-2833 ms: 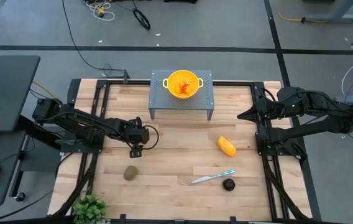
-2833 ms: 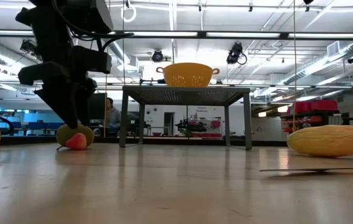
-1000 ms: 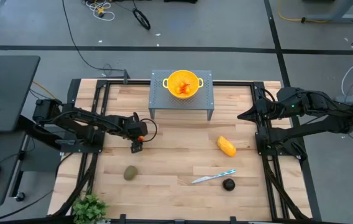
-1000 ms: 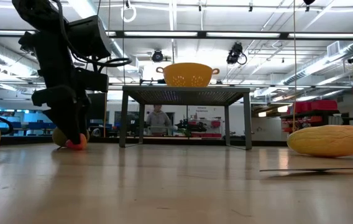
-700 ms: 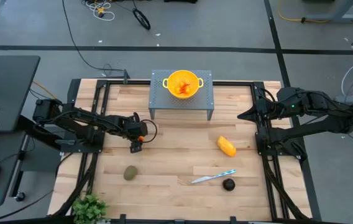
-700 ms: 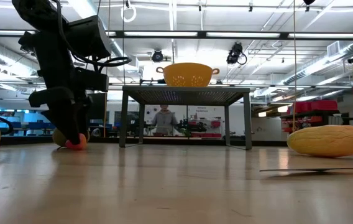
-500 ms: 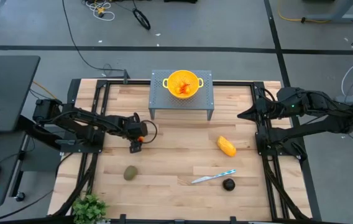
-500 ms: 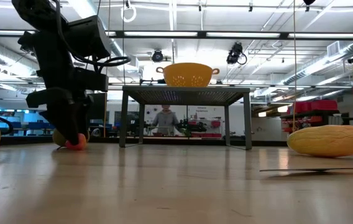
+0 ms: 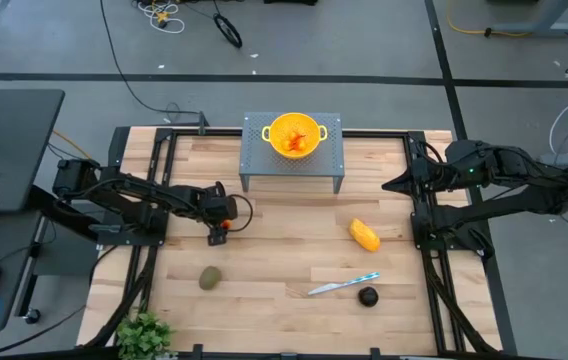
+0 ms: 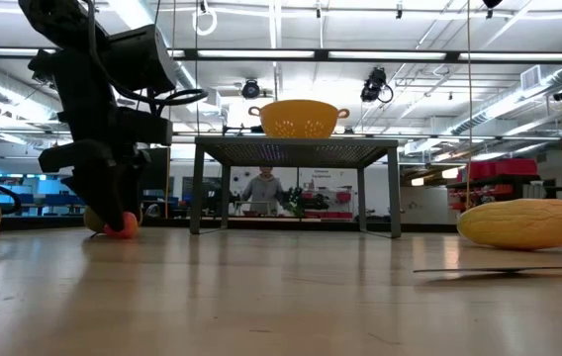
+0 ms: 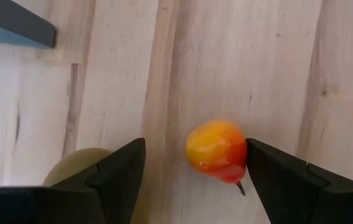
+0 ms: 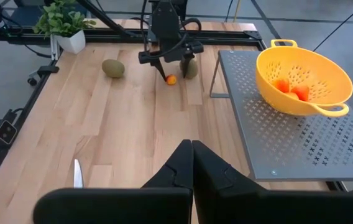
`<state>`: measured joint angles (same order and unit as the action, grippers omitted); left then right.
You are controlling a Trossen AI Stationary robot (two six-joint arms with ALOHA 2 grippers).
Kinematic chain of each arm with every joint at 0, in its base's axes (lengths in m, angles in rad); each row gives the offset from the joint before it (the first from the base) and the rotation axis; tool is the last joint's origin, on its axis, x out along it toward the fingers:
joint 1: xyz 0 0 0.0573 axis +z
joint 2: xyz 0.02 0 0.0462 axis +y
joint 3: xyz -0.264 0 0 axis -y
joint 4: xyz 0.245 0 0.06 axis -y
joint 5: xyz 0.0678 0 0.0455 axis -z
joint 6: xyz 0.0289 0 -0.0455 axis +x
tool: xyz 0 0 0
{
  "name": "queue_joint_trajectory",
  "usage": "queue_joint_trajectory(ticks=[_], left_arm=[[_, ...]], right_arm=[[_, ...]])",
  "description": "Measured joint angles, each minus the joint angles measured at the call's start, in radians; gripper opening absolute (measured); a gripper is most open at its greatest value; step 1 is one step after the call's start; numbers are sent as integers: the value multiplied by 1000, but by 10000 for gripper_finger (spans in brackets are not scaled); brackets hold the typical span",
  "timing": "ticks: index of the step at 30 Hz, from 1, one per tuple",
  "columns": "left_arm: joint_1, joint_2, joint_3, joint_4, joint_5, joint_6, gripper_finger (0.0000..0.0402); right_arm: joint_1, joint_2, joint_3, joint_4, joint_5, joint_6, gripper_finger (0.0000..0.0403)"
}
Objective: Pick & Place Fruit
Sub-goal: Put the yellow pear into the yellow strainer bowl on the shelf
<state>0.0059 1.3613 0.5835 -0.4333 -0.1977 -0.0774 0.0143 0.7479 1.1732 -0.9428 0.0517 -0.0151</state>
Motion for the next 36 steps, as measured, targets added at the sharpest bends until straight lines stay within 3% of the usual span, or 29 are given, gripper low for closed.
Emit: queue_joint_trajectory(ticks=[23,36], left_arm=[[0,0,1,23,54,6,281],[-14,59,3,50,78,-21,281]], right_arm=[[0,0,0,5,0,38,0],[0,0,0,5,-1,38,0]])
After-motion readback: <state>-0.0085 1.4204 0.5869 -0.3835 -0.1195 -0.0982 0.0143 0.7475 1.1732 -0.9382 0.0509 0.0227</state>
